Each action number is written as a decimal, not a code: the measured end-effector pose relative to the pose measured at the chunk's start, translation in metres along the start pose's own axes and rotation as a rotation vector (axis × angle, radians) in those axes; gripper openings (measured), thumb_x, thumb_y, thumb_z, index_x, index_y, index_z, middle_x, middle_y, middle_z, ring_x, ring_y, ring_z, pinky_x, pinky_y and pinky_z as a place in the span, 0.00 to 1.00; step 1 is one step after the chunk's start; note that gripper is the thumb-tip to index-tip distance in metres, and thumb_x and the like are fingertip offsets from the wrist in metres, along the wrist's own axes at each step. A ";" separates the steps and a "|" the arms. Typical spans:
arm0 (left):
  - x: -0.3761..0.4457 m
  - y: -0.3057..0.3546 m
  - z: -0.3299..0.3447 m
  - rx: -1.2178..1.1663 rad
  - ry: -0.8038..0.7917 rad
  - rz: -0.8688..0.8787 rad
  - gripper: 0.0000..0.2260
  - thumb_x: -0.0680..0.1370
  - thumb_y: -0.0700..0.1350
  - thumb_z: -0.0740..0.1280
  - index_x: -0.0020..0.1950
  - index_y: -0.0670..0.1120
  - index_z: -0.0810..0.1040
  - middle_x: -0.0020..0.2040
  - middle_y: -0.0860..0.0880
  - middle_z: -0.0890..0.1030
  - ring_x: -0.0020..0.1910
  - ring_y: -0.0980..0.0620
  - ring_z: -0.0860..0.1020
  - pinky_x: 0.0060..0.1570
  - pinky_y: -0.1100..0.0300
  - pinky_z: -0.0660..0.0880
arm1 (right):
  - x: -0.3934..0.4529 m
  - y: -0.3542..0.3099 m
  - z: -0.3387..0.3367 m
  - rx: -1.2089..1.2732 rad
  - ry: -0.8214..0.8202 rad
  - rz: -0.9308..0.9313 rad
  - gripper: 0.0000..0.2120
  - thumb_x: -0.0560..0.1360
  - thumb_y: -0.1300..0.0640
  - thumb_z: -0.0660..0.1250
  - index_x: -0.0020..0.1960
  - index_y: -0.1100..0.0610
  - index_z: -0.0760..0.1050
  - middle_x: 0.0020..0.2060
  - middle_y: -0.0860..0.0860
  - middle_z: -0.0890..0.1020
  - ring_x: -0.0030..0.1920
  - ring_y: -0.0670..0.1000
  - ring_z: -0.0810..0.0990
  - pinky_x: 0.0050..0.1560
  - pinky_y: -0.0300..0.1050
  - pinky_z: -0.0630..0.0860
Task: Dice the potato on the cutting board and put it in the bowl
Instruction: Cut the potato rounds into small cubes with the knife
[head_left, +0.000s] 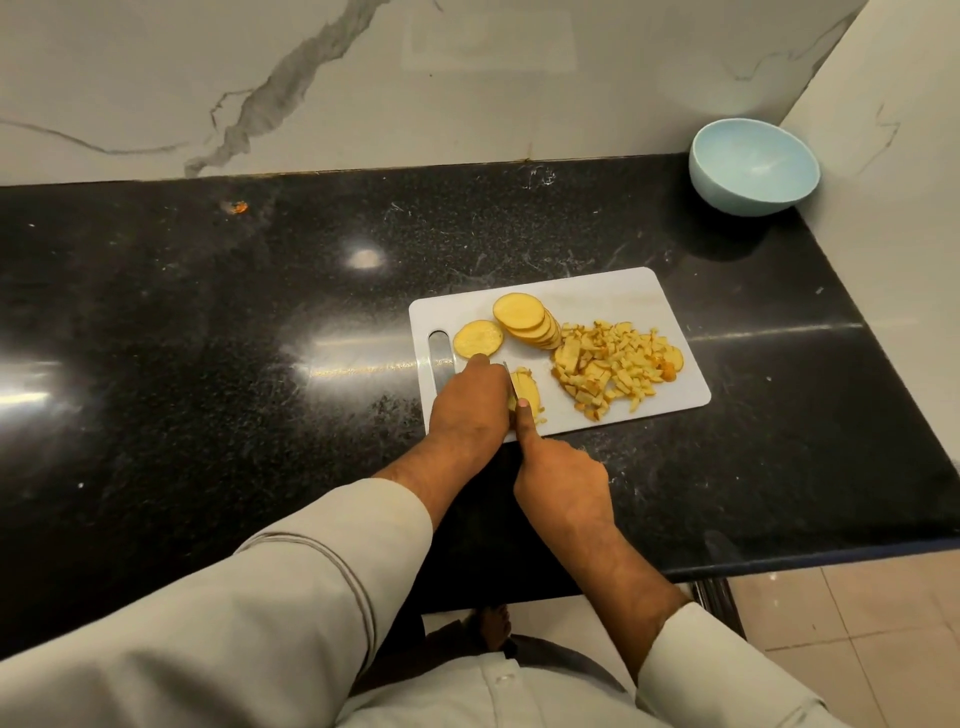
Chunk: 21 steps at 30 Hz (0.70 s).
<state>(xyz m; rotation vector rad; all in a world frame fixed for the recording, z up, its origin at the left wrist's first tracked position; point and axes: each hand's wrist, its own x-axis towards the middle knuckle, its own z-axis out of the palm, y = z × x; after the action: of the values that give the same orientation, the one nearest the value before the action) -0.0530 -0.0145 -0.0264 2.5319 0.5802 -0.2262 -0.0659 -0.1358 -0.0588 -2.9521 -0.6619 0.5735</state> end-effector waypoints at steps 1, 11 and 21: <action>0.000 -0.001 0.000 -0.003 0.001 -0.004 0.06 0.79 0.42 0.64 0.43 0.43 0.71 0.50 0.42 0.76 0.48 0.40 0.78 0.46 0.46 0.77 | -0.003 0.001 0.000 -0.008 -0.007 0.003 0.37 0.76 0.58 0.55 0.77 0.45 0.38 0.30 0.48 0.62 0.27 0.49 0.61 0.26 0.44 0.57; 0.002 -0.004 0.006 -0.093 -0.015 -0.057 0.09 0.76 0.45 0.70 0.48 0.44 0.72 0.50 0.44 0.79 0.51 0.44 0.78 0.50 0.47 0.76 | -0.071 0.023 0.015 0.028 -0.041 0.005 0.36 0.80 0.55 0.54 0.75 0.43 0.31 0.36 0.47 0.71 0.34 0.48 0.72 0.34 0.44 0.69; -0.004 -0.026 0.017 -0.191 0.043 -0.025 0.17 0.75 0.49 0.71 0.62 0.45 0.78 0.46 0.50 0.74 0.48 0.49 0.75 0.45 0.59 0.69 | -0.063 0.005 -0.001 0.034 0.100 0.002 0.35 0.79 0.56 0.54 0.77 0.45 0.35 0.36 0.48 0.70 0.35 0.51 0.76 0.32 0.45 0.67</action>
<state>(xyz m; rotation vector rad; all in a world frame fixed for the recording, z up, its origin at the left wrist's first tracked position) -0.0688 -0.0047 -0.0520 2.3513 0.6197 -0.1190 -0.1161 -0.1666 -0.0374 -2.9273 -0.6333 0.4295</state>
